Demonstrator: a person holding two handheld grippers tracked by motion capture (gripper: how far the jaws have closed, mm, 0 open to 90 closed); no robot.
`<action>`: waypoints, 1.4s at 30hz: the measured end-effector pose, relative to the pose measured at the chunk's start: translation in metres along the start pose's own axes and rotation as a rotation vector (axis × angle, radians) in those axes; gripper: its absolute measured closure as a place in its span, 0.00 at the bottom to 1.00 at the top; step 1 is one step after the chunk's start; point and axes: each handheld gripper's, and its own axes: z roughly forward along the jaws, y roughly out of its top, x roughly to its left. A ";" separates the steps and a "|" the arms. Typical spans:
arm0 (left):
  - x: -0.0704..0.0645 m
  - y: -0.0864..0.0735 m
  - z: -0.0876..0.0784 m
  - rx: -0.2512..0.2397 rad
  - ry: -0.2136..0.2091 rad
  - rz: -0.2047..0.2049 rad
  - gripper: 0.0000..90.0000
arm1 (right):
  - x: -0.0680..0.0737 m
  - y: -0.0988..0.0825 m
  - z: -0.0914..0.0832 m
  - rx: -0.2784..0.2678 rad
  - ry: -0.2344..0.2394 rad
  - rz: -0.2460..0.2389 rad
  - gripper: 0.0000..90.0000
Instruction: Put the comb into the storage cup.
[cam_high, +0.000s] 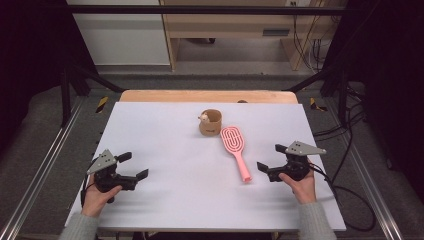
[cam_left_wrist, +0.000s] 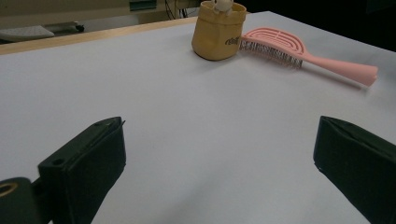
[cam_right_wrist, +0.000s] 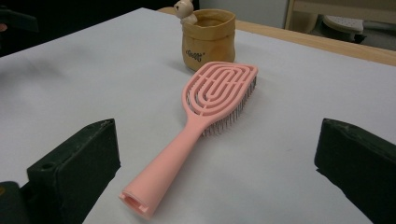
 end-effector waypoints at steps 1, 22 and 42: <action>0.000 0.000 0.000 0.000 0.000 0.000 0.03 | 0.001 0.001 0.002 0.005 -0.002 -0.006 0.00; 0.001 -0.001 0.000 0.003 0.007 -0.004 0.03 | 0.017 0.015 0.029 0.078 -0.017 -0.022 0.00; 0.002 -0.001 0.001 0.009 0.008 -0.002 0.02 | 0.028 0.022 0.068 0.191 -0.074 -0.046 0.01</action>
